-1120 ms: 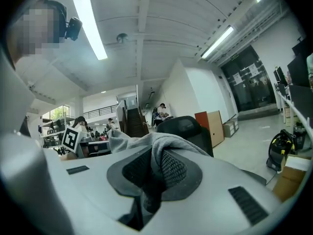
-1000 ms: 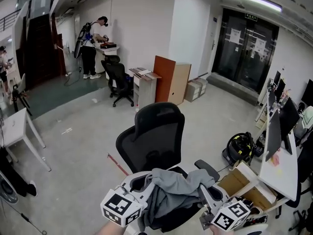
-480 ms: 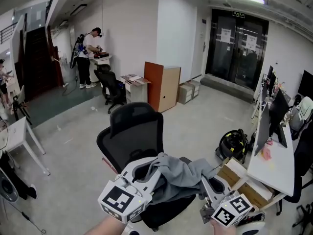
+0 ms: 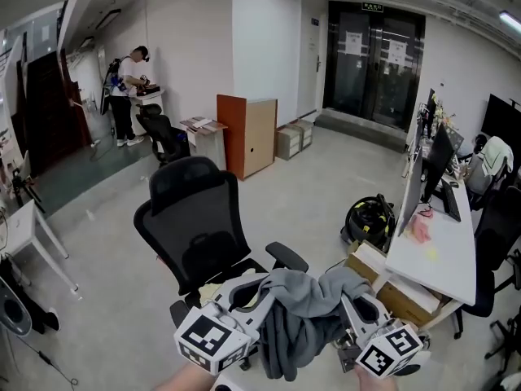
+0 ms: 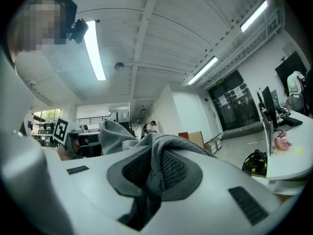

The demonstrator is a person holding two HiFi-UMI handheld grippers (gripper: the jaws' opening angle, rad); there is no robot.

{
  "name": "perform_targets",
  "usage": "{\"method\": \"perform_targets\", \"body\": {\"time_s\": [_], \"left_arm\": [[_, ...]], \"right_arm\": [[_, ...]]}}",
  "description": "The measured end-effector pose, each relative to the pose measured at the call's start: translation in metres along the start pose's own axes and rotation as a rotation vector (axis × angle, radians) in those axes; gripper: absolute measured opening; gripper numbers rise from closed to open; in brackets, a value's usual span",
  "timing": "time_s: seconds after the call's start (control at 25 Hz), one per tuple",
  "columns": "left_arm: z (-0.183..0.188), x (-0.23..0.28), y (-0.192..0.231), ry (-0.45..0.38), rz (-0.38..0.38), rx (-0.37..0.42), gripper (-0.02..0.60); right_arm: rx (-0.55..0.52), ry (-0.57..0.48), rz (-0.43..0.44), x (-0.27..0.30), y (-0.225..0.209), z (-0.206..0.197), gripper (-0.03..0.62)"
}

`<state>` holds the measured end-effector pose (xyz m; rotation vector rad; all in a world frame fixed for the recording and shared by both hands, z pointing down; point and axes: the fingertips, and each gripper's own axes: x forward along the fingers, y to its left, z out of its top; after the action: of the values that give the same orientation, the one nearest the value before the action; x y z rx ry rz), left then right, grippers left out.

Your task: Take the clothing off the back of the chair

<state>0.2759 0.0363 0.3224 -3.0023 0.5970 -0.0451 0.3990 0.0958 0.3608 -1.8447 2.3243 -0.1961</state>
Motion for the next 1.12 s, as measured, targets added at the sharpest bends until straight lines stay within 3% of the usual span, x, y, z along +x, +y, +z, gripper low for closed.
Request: {"method": "perform_targets", "body": {"time_s": [0.12, 0.32, 0.6, 0.88, 1.12], "left_arm": [[-0.018, 0.002, -0.007, 0.046, 0.007, 0.024, 0.041], [-0.050, -0.013, 0.002, 0.095, 0.034, -0.056, 0.041], [-0.089, -0.066, 0.055, 0.184, 0.172, -0.083, 0.041], [-0.108, -0.104, 0.083, 0.200, 0.248, -0.133, 0.041], [-0.104, -0.115, 0.089, 0.197, 0.255, -0.139, 0.041]], "right_arm": [[0.013, 0.004, -0.020, -0.014, -0.004, -0.006, 0.051], [0.045, 0.045, -0.004, -0.007, 0.010, -0.031, 0.051], [0.043, 0.044, 0.048, 0.023, 0.045, -0.036, 0.051], [0.025, 0.089, 0.126, 0.045, 0.086, -0.052, 0.051], [0.007, 0.086, 0.149, 0.049, 0.098, -0.049, 0.051]]}}
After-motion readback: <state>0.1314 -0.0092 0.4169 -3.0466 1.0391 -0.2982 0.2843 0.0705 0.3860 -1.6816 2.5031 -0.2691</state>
